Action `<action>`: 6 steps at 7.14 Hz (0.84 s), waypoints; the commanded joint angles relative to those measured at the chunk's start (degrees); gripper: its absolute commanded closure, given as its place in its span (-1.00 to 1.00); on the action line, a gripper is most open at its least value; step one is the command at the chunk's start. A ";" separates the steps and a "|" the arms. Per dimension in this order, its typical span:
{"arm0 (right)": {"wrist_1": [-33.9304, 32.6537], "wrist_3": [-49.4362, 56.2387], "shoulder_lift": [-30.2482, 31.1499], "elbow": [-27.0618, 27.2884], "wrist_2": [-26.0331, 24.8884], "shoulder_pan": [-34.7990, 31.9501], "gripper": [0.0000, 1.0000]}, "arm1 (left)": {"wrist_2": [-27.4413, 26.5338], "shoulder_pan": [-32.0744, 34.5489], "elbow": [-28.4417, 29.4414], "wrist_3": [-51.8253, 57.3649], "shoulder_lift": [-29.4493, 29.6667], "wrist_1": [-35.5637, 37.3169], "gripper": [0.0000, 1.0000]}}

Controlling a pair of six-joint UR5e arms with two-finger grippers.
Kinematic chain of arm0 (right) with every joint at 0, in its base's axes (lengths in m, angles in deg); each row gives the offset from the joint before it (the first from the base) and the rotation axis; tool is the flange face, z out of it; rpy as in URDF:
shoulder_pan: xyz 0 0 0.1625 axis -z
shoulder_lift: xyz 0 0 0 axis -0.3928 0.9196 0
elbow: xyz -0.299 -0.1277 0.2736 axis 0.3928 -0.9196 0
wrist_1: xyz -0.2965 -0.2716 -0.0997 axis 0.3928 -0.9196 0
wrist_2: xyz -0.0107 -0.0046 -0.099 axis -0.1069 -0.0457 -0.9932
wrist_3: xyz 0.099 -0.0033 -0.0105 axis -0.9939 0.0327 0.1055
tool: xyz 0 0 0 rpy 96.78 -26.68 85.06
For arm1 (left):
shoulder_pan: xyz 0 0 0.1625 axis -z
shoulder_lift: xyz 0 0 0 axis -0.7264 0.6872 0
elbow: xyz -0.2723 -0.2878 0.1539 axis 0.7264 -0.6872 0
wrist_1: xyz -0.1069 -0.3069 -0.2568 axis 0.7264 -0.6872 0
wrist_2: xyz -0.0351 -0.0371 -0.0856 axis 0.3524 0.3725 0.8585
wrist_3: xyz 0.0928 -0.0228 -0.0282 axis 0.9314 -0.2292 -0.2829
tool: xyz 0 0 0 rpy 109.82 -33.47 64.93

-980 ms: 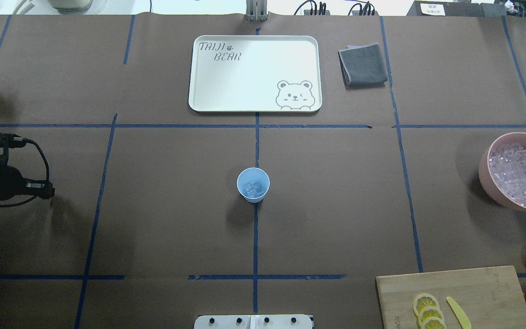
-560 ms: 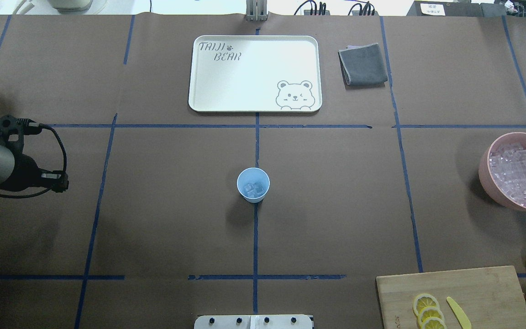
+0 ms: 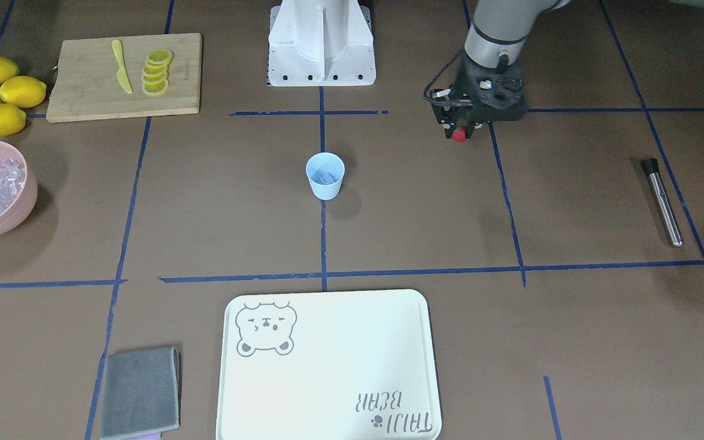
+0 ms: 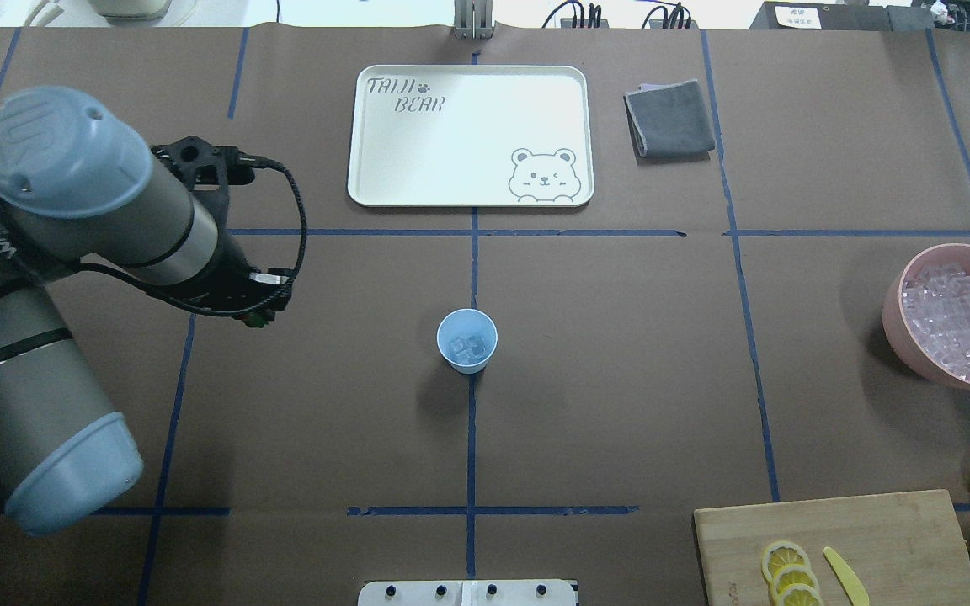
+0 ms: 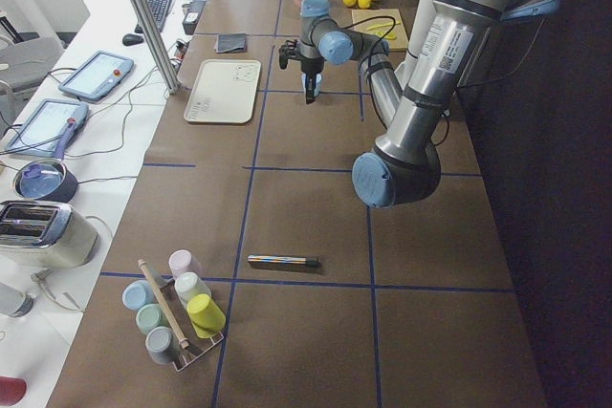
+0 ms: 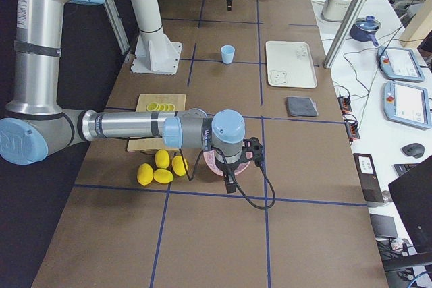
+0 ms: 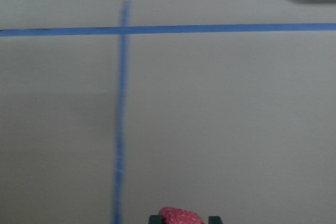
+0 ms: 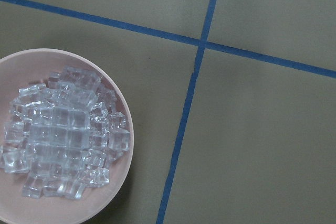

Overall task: Mash ice and strawberries in cup
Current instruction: 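Carry the strawberry with the left gripper over the blue cup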

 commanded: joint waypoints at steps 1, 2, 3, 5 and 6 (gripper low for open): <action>0.00 -0.03 0.09 0.04 -0.06 0.00 -0.98 | -0.39 -3.99 5.90 -7.16 12.03 2.67 1.00; 0.00 -0.03 0.18 0.30 -0.06 0.00 -0.98 | -1.17 -5.66 11.25 -9.28 17.74 2.50 1.00; 0.00 -0.03 0.18 0.48 -0.06 0.00 -0.98 | -3.53 -7.33 14.96 -11.21 20.84 2.15 1.00; 0.00 0.32 0.53 0.48 -0.06 0.00 -0.98 | -5.05 -8.84 20.16 -12.63 24.20 -0.39 1.00; 0.00 0.41 0.53 0.65 -0.06 0.00 -0.98 | -5.05 -8.84 22.01 -12.81 24.91 -1.36 0.97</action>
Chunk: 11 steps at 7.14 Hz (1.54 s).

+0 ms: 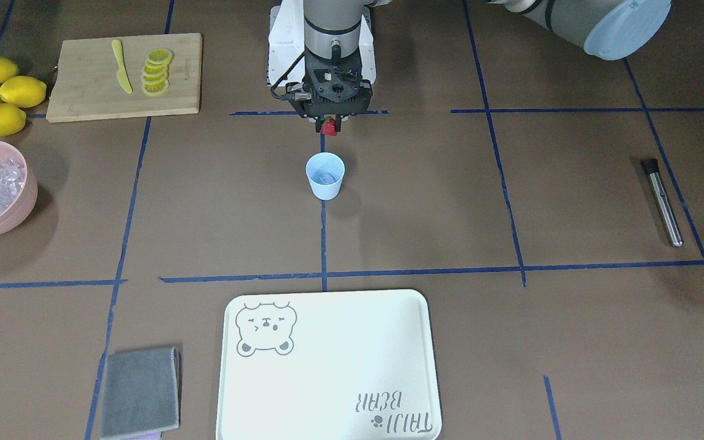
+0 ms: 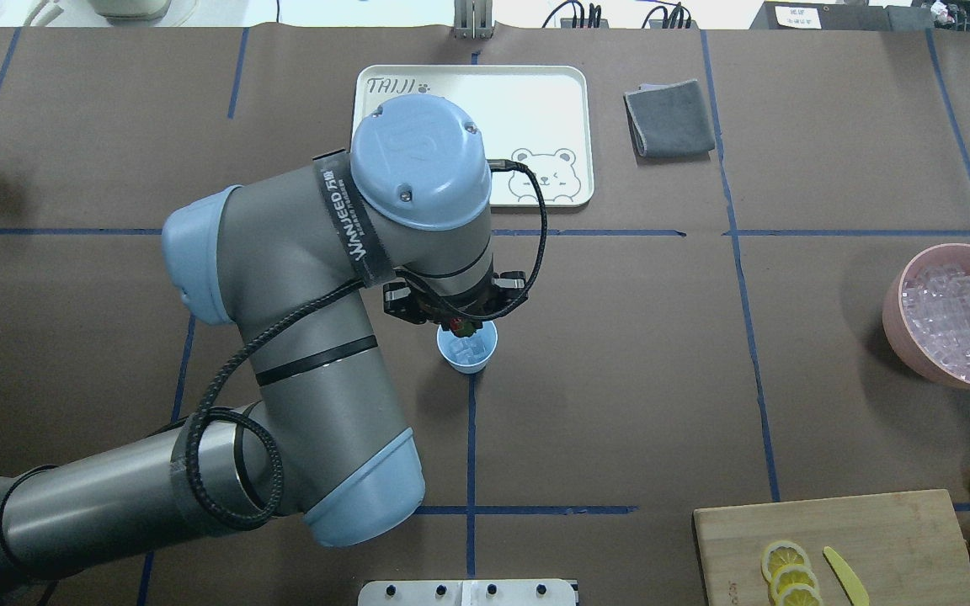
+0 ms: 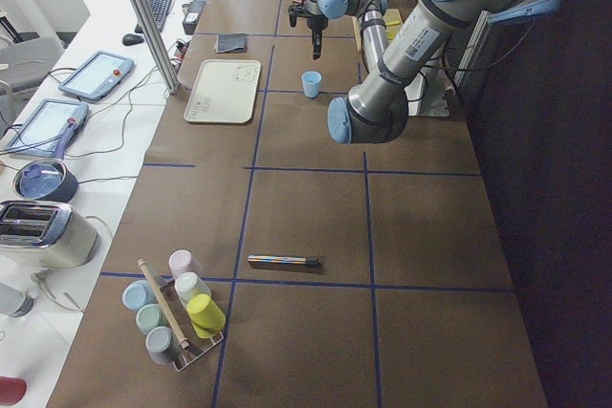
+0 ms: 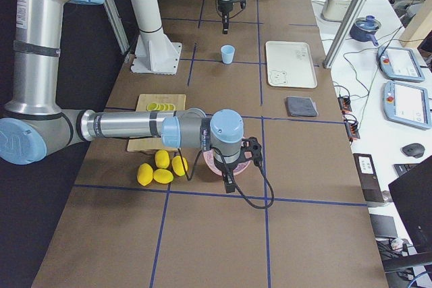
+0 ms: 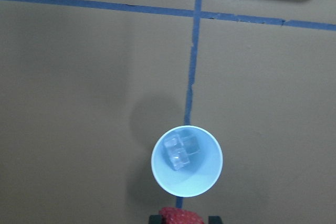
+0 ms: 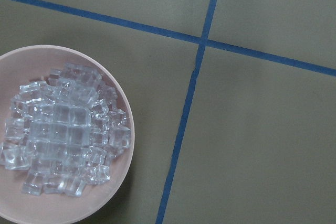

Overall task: Mash ice and strawberries in cup
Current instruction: 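Carry the strawberry with the left gripper over the blue cup, then open the left gripper to drop the strawberry into the cup, then withdraw the left gripper away from the cup toward its side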

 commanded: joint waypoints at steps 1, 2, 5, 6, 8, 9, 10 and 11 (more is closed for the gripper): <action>0.00 -0.05 0.06 0.14 0.00 0.00 -0.98 | -0.27 -0.26 2.75 -0.57 1.38 -1.67 0.83; 0.00 -0.05 0.06 0.14 0.00 0.00 -0.98 | -0.27 -0.26 2.66 -0.57 1.30 -1.67 -0.16; 0.00 -0.14 0.06 0.58 0.00 0.00 -0.98 | -0.27 -0.26 1.87 -0.49 0.86 -1.58 -0.92; 0.00 -0.22 0.06 0.58 0.00 0.00 -0.98 | -0.19 -0.18 1.69 -0.31 0.77 -1.50 -0.92; 0.00 -0.14 0.06 0.58 0.00 0.00 -0.98 | -0.01 0.70 -6.94 3.35 -7.69 -1.15 -0.92; 0.00 -0.05 0.06 0.58 0.00 0.00 -0.98 | 0.77 4.36 -13.71 10.86 -15.59 -0.80 -0.92; 0.00 0.04 0.15 0.58 0.00 0.00 -0.98 | 4.35 8.40 -16.74 18.16 -21.15 -0.97 -0.92; 0.00 0.04 0.41 0.58 0.00 0.00 -0.98 | 8.04 14.27 -19.03 26.41 -27.73 -1.40 -0.92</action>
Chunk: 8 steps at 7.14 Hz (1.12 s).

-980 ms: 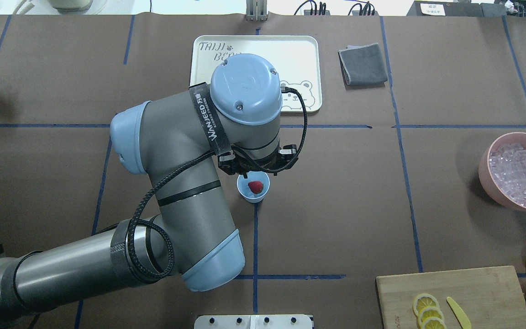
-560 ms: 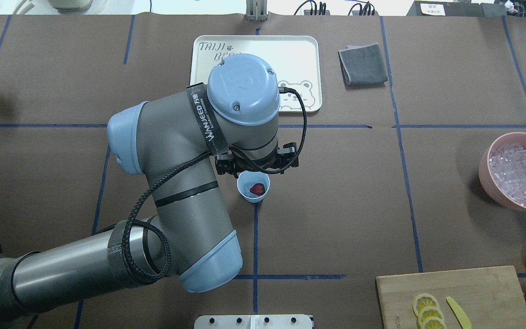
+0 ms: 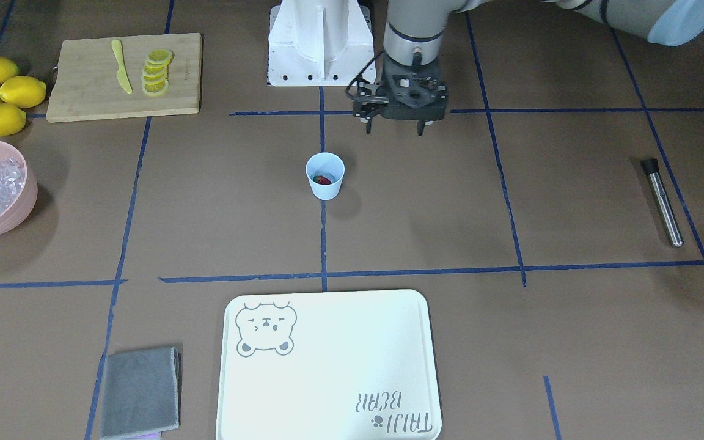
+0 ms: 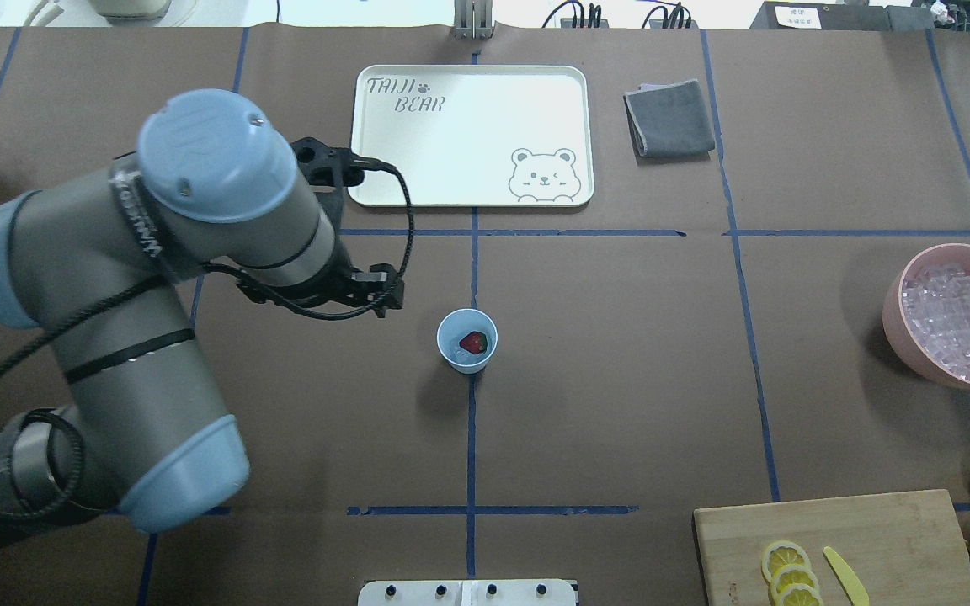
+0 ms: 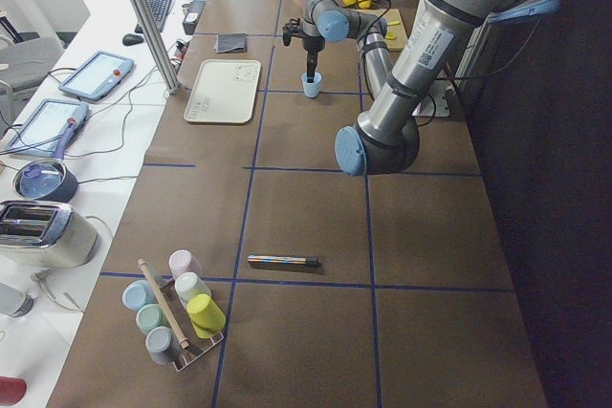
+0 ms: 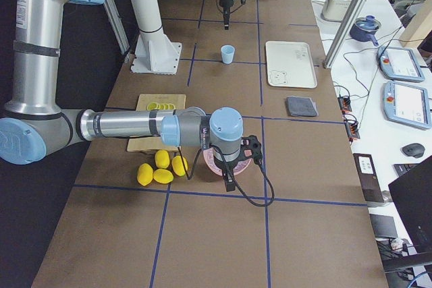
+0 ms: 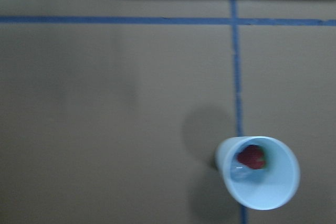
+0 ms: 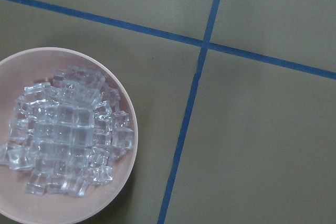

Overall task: Mash ice and strawberries in cup
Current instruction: 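Withdraw the left gripper away from the cup toward its side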

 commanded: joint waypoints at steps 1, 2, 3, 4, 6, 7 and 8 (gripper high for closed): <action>0.00 0.13 0.30 0.00 0.00 0.00 -0.98 | 7.02 11.99 -4.38 17.23 -13.11 -0.52 -0.92; 0.00 0.04 0.47 0.00 -0.09 0.00 -0.98 | 10.62 18.83 -4.39 27.40 -18.38 -0.61 -0.92; 0.00 -0.04 0.48 0.09 -0.09 0.00 -0.98 | 13.70 25.60 -4.13 37.60 -23.92 -0.69 -0.92; 0.00 -0.04 0.48 0.09 -0.09 0.00 -0.98 | 16.34 31.06 -3.60 45.09 -27.54 -0.78 -0.94; 0.44 -0.13 0.48 0.00 -0.09 0.00 -0.98 | 17.51 36.46 -1.94 52.97 -31.87 -1.04 -0.98; 0.44 -0.13 0.48 0.00 -0.09 0.00 -0.98 | 17.60 36.48 1.21 52.47 -34.41 -7.40 -0.98; 0.44 -0.13 0.56 0.00 -0.09 0.00 -0.98 | 17.60 36.31 7.68 48.46 -34.95 -16.86 -0.99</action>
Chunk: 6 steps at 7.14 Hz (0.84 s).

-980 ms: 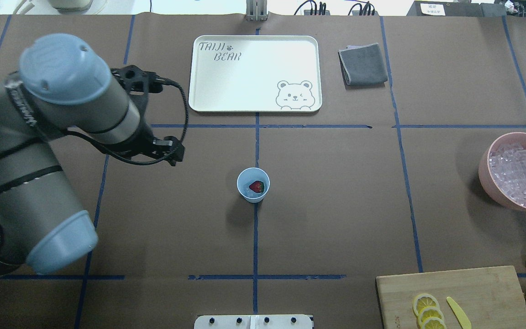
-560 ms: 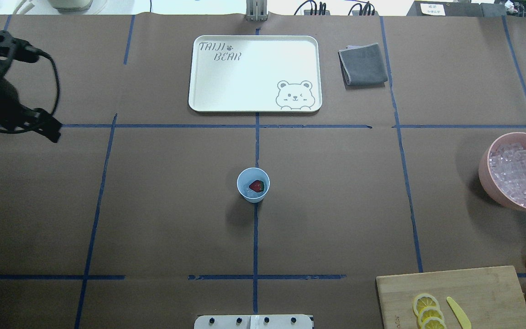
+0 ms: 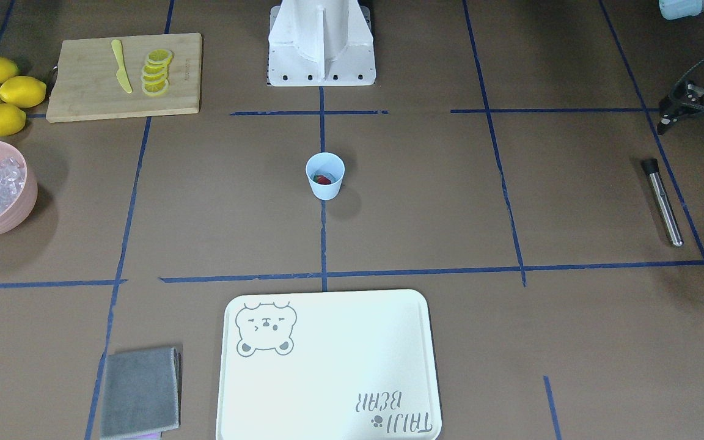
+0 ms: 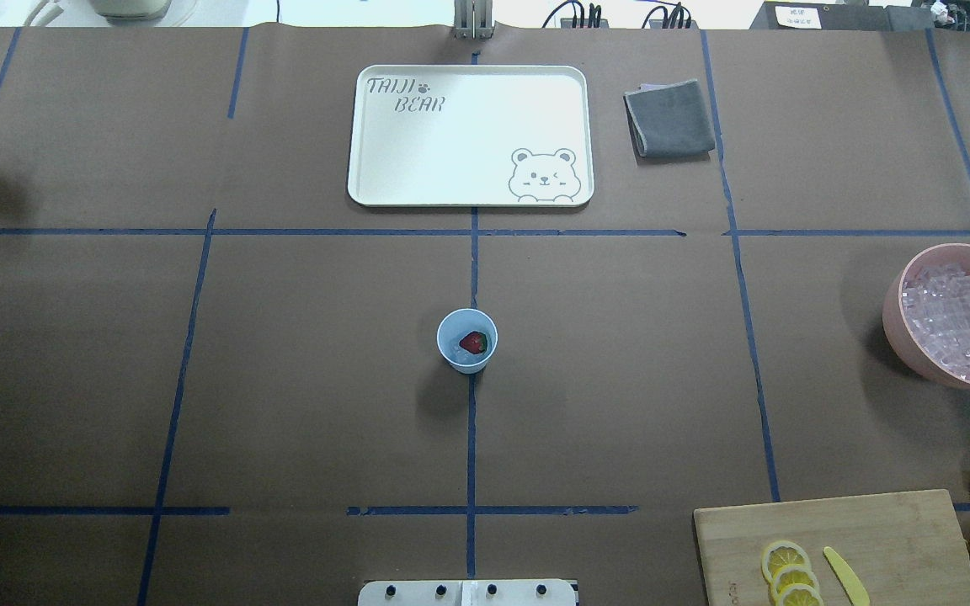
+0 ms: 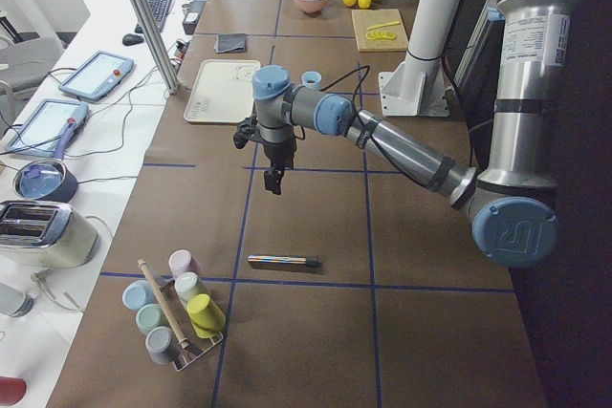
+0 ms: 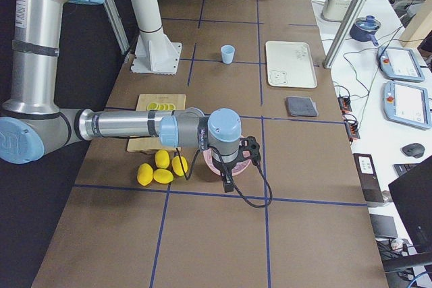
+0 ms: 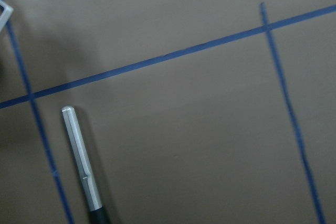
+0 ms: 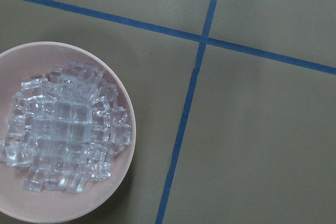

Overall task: Mash ice and strawberries in cup
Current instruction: 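Grasp the metal pestle rod with the left gripper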

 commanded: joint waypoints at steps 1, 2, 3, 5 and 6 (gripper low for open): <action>0.05 0.00 0.06 -0.01 0.00 0.00 -0.98 | 0.14 0.04 12.39 -7.64 -1.29 -17.89 -0.98; 0.05 0.00 0.06 -0.01 0.00 0.00 -0.98 | 0.05 -0.13 18.28 -11.78 -1.03 -25.63 -0.98; 0.13 0.00 0.06 -0.01 0.00 0.00 -0.98 | 0.05 -0.22 24.78 -15.82 -0.68 -34.41 -0.98; 0.14 0.00 0.06 -0.01 0.00 0.00 -0.98 | -0.12 -2.93 33.77 -19.89 -0.06 -45.53 -0.98; 0.14 0.00 0.06 -0.01 0.00 0.00 -0.98 | -0.21 -3.90 36.95 -20.95 0.73 -48.79 -0.97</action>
